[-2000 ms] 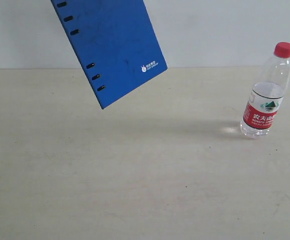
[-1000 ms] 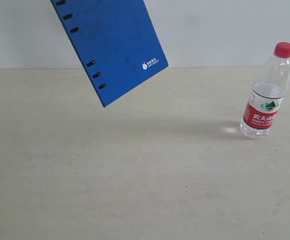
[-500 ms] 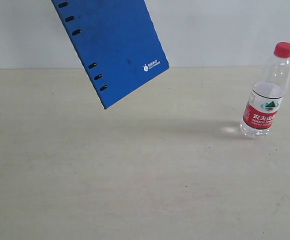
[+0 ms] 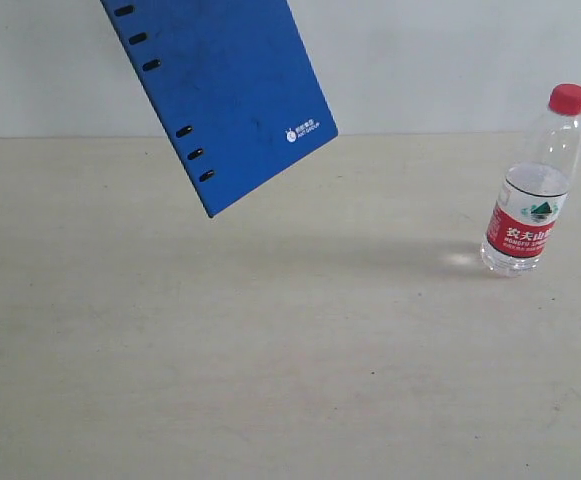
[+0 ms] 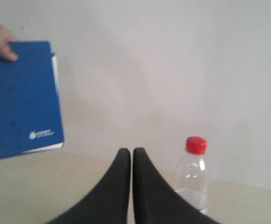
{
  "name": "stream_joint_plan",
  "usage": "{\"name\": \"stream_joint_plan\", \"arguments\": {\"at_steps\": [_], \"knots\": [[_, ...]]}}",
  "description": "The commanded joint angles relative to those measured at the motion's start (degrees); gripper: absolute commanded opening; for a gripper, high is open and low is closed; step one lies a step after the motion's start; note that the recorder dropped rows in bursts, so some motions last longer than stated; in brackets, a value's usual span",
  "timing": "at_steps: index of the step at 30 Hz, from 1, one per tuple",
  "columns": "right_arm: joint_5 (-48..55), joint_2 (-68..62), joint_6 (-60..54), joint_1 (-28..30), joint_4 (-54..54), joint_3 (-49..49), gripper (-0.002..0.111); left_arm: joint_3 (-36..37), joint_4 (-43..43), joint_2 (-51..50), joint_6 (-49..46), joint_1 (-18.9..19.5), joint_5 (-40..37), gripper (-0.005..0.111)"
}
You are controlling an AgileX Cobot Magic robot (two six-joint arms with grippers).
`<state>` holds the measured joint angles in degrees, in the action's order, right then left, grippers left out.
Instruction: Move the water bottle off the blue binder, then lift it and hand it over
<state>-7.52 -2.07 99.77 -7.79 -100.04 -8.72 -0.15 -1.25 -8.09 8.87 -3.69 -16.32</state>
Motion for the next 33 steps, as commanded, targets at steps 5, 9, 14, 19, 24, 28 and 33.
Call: {"name": "stream_joint_plan", "arguments": {"at_steps": [5,9,14,19,24,28,33], "knots": [[-1.87,2.07,4.25,12.77,0.09,4.01,0.000,0.15,-0.17,0.78,-0.17,0.14,0.25,0.004],[-1.00,2.07,4.25,12.93,0.09,4.01,0.000,0.15,-0.17,0.78,-0.17,0.14,0.25,0.004],[-1.04,2.07,-2.17,12.93,5.85,4.01,0.000,0.15,-0.17,0.78,-0.17,0.14,0.45,0.004],[0.28,2.07,-51.76,12.93,48.01,7.72,0.000,0.15,-0.17,0.78,-0.17,0.14,0.45,0.004],[4.81,2.07,-63.76,12.65,59.74,8.72,0.000,0.15,-0.17,0.78,-0.17,0.14,0.45,0.004],[10.08,2.07,-62.56,12.57,61.50,8.72,0.000,0.15,-0.17,0.78,-0.17,0.14,0.45,0.004],[23.70,2.07,-62.96,11.16,71.00,8.72,0.000,0.15,-0.17,0.78,-0.17,0.14,0.45,0.004]]}}
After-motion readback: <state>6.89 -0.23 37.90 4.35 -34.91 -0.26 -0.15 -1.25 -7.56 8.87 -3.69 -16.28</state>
